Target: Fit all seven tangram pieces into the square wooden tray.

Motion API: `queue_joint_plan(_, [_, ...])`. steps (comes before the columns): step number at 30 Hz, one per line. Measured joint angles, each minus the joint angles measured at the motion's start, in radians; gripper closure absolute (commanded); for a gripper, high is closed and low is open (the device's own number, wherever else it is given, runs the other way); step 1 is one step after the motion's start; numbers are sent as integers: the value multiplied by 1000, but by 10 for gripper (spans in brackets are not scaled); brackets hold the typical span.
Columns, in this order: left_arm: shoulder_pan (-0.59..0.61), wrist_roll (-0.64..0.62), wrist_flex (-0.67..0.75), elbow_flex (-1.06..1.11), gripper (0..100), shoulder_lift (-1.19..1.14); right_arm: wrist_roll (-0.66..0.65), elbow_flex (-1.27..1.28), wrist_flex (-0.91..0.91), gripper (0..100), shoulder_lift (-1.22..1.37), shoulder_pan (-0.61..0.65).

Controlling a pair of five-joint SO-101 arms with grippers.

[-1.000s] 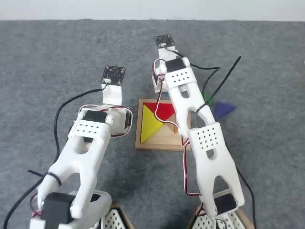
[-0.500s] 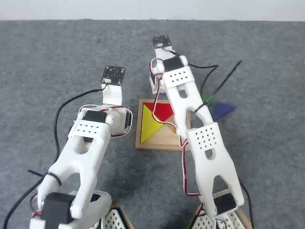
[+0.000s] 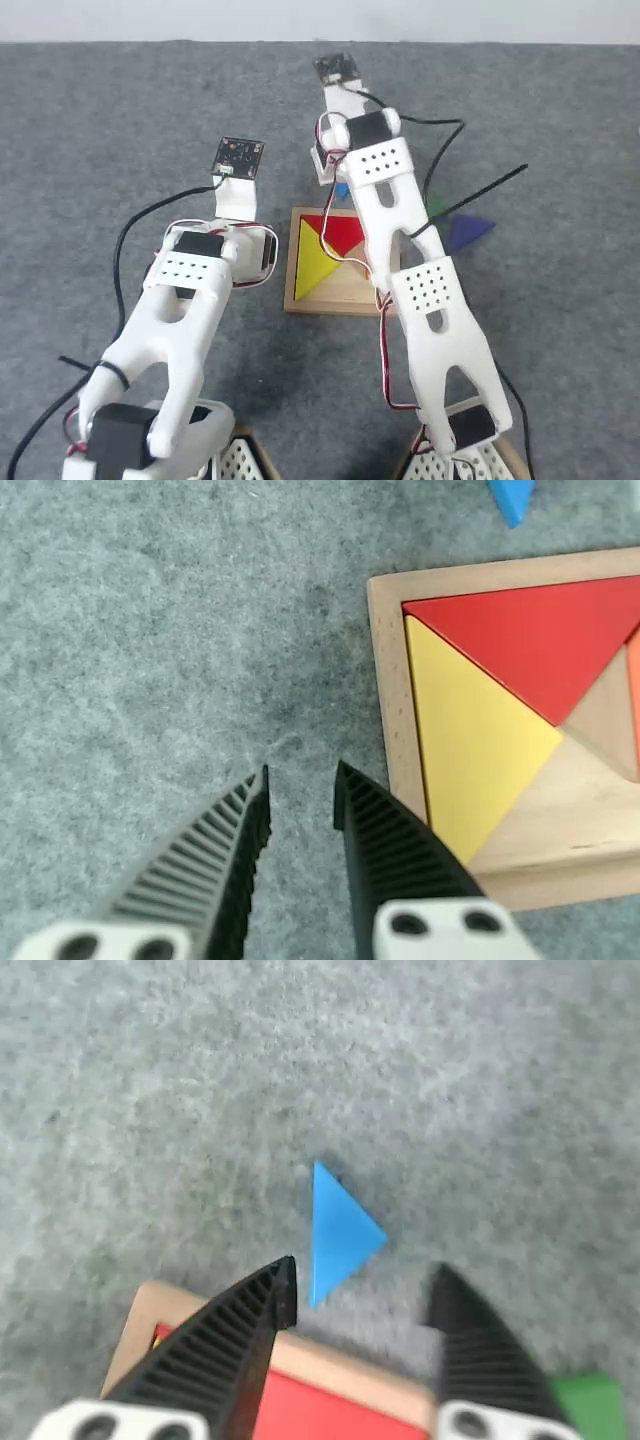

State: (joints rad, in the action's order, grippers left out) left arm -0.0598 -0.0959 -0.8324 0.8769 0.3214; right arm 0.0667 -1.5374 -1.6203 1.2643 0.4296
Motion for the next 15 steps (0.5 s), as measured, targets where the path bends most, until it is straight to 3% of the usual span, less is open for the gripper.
queue_joint_plan(15, [0,0,0,0,892,0,0,0,176,682,132,18])
